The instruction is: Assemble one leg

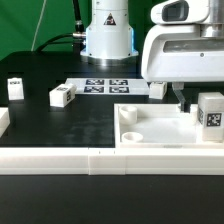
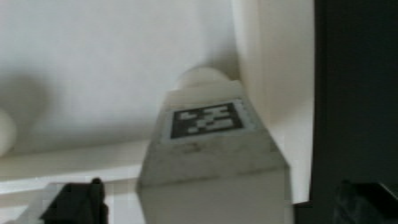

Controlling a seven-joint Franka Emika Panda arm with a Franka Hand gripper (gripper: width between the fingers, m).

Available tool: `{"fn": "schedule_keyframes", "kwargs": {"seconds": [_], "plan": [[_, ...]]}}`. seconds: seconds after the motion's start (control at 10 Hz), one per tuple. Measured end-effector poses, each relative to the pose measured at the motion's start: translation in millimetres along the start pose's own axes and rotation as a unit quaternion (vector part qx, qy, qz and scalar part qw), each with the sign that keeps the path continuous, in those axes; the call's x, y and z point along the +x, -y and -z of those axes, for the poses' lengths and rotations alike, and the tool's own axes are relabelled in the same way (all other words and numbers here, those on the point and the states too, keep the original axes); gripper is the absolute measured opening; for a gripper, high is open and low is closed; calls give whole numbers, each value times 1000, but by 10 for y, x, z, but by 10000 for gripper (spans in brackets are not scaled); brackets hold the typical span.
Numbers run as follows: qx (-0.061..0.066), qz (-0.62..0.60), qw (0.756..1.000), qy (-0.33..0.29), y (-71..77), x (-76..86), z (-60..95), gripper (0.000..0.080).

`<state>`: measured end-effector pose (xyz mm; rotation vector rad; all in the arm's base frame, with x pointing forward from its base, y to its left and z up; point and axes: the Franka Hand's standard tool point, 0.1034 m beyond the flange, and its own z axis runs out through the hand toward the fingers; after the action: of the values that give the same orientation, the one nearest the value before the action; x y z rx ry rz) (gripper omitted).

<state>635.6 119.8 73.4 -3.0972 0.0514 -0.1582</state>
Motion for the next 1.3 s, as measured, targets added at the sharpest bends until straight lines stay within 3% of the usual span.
{"fn": "schedule_keyframes", "kwargs": {"seconds": [0.3,0.5,0.8,1.0,1.3], "plan": [[0,23,1000,-1,-5,3,-1,619],[1,13,1000,-1,-3,3,-1,289],[1,1,1000,-1,-4,2,-1,290],[11,-135,991,-1,-37,0,-9,290],[10,-300,954,-1,-72,-6,-11,291]]}}
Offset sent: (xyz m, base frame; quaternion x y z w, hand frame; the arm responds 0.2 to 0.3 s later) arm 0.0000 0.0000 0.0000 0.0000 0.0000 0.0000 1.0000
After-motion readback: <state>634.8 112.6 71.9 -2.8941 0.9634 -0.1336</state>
